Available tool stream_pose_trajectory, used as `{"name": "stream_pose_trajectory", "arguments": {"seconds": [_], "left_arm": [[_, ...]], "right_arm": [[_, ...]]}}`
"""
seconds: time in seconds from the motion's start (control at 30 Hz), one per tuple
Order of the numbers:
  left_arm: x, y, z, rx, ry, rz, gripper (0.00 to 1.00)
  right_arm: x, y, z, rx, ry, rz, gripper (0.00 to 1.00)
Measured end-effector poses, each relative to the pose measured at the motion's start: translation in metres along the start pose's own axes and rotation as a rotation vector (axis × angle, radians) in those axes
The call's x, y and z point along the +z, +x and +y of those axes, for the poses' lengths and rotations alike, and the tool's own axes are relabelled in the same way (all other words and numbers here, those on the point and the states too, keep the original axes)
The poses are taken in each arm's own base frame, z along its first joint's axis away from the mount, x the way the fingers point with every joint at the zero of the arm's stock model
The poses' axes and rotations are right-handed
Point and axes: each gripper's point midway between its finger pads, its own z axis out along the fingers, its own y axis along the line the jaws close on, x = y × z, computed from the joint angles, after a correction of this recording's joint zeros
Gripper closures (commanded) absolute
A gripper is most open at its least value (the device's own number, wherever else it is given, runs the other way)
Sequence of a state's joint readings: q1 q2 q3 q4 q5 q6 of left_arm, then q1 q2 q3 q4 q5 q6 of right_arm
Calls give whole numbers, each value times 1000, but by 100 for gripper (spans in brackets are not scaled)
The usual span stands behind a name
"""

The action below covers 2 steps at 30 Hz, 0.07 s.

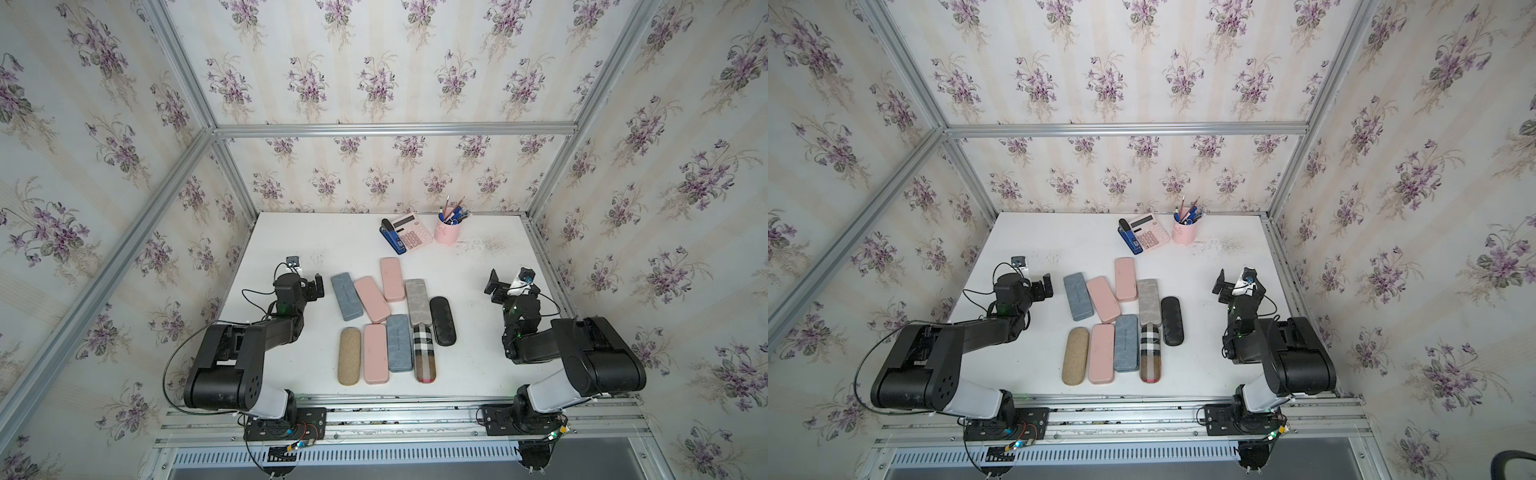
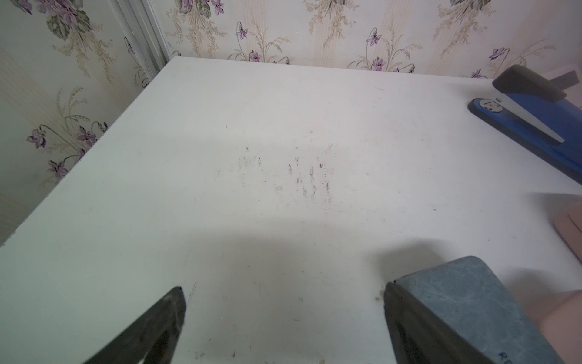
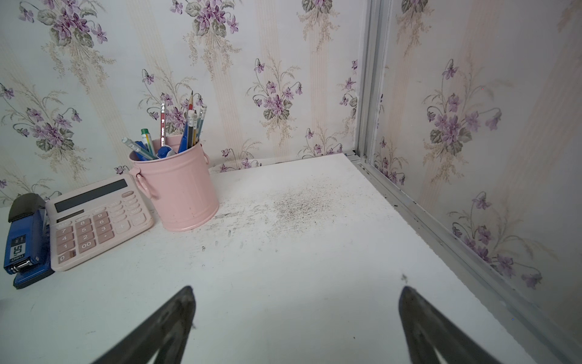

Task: Close the glasses case
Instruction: Reset both arms

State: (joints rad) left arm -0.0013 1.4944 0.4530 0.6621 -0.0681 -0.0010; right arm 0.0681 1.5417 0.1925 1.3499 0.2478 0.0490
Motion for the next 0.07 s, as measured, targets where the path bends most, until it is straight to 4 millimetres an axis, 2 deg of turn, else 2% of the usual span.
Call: {"name": "stream_pose_trajectory", "arguments": {"seconds": [0.07], "left_arm": [[0,0,0,0,0,0,0]], "right_arm": [[0,1,0,-1,0,3,0]]}}
